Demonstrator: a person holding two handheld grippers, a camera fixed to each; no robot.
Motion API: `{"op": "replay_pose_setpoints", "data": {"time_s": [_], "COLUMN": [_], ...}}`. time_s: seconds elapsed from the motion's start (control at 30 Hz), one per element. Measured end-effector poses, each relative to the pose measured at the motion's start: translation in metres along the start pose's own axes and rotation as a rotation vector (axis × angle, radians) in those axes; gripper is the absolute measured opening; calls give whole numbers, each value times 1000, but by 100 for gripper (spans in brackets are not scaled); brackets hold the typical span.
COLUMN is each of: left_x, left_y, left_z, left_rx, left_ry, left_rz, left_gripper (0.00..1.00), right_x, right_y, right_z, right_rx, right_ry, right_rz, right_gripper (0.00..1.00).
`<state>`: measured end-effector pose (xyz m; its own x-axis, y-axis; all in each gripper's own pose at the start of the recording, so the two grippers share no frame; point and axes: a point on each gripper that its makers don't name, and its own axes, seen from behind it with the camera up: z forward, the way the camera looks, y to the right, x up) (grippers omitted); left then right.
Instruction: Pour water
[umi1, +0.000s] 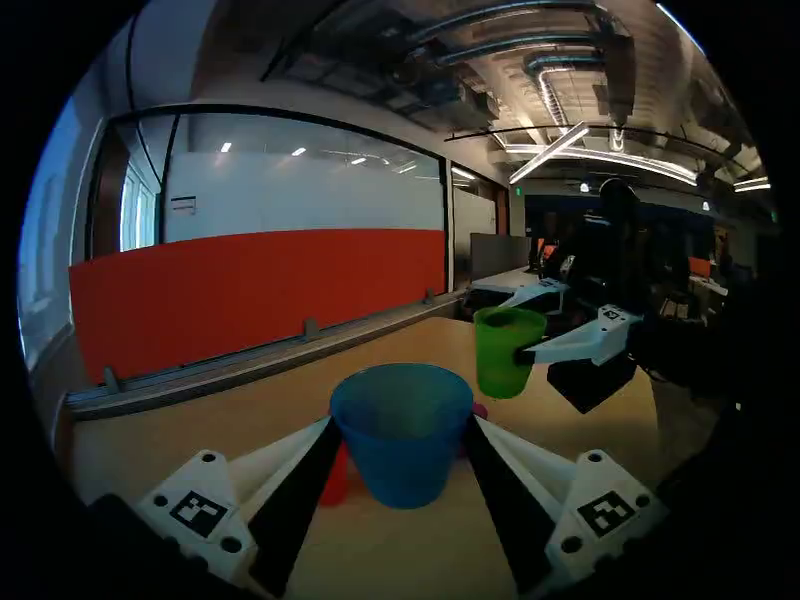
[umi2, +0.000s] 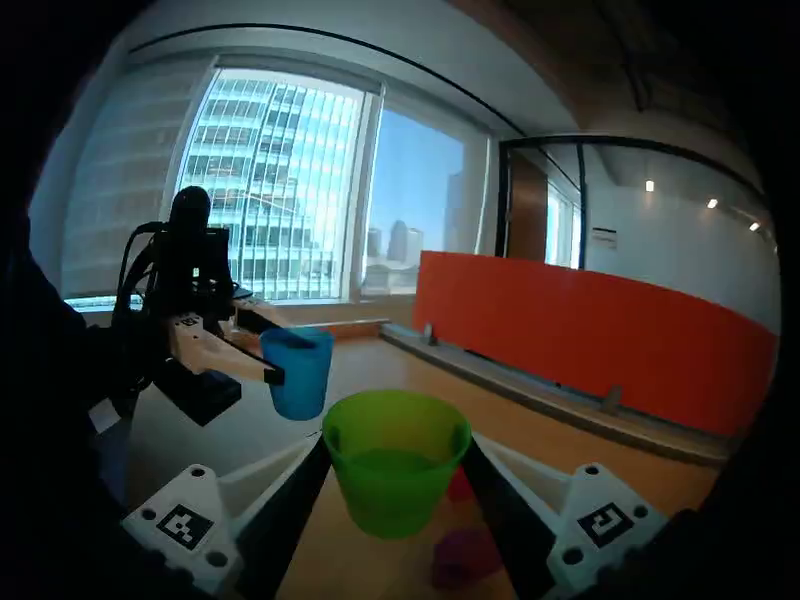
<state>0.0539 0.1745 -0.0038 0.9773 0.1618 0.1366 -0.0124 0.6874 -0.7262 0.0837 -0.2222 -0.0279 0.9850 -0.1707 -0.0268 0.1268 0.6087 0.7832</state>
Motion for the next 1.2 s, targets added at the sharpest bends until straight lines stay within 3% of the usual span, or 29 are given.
{"op": "replay_pose_setpoints", "data": {"time_s": [0.37, 1.2], "left_x": [-5, 0], "left_y": [16, 29], "left_z": [5, 19], "left_rx": [-19, -36], "left_ry": [-2, 16], "left_rz": [1, -14], "left_gripper": [85, 85], "right_x": [33, 92], "right_y": [6, 13], "right_z": [8, 27], "right_rx": [14, 9], "right_ry": [17, 23], "right_rz": [-69, -375], "right_gripper": [91, 91]}}
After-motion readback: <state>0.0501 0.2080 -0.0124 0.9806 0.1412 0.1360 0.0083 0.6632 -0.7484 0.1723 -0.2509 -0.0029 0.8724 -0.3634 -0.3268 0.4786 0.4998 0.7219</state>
